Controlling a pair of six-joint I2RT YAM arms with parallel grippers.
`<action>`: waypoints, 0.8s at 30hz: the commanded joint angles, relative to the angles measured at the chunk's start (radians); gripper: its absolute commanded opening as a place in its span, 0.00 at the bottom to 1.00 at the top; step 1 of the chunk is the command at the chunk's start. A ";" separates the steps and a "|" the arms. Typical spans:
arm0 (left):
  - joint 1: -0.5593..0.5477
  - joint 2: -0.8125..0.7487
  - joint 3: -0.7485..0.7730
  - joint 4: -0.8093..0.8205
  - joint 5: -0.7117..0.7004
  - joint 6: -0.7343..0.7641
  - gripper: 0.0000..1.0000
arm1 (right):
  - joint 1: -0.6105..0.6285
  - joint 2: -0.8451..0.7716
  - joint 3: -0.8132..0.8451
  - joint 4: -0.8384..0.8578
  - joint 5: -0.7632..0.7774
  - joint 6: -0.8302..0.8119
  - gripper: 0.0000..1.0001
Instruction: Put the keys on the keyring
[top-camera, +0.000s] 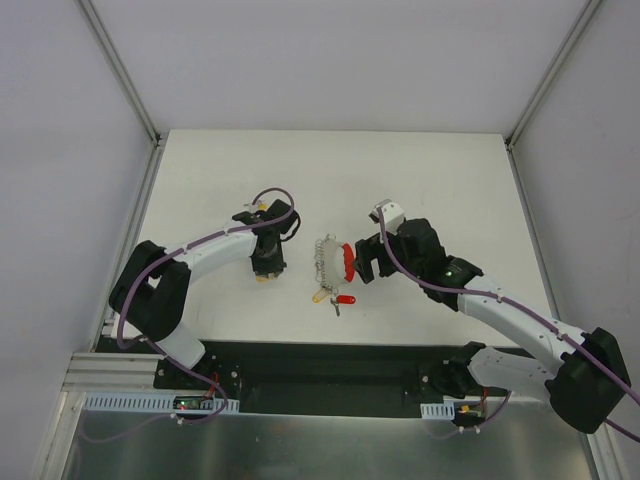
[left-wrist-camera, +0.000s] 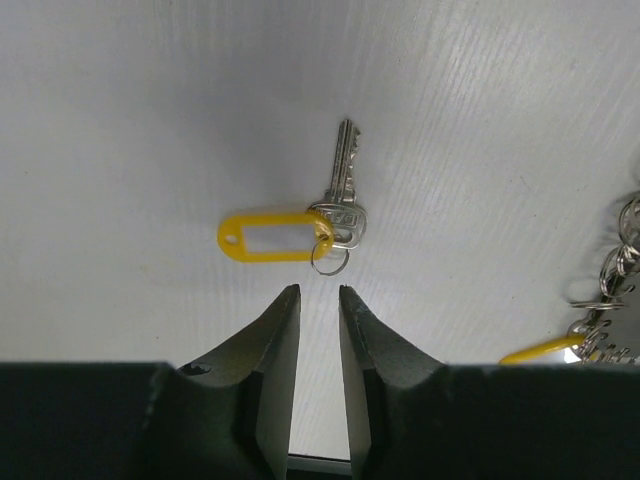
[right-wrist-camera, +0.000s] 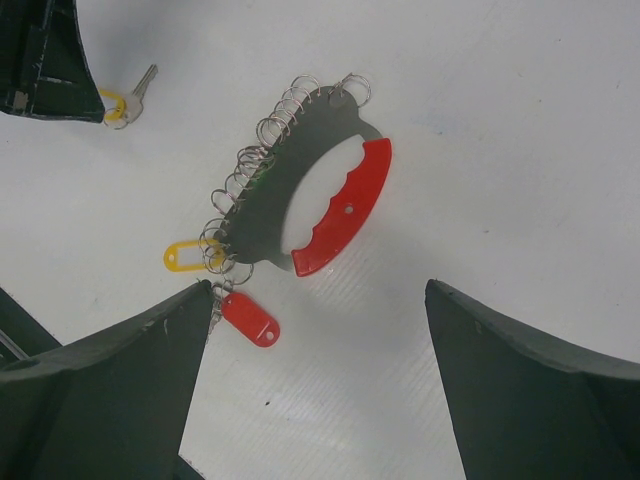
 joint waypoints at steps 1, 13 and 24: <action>0.002 -0.011 -0.022 0.019 -0.038 -0.117 0.22 | 0.008 -0.003 0.028 -0.001 0.010 -0.017 0.91; 0.002 0.011 -0.080 0.108 -0.043 -0.203 0.21 | 0.014 -0.010 0.023 0.002 0.017 -0.020 0.91; 0.002 0.015 -0.108 0.136 -0.012 -0.213 0.05 | 0.014 -0.006 0.026 0.003 0.013 -0.022 0.91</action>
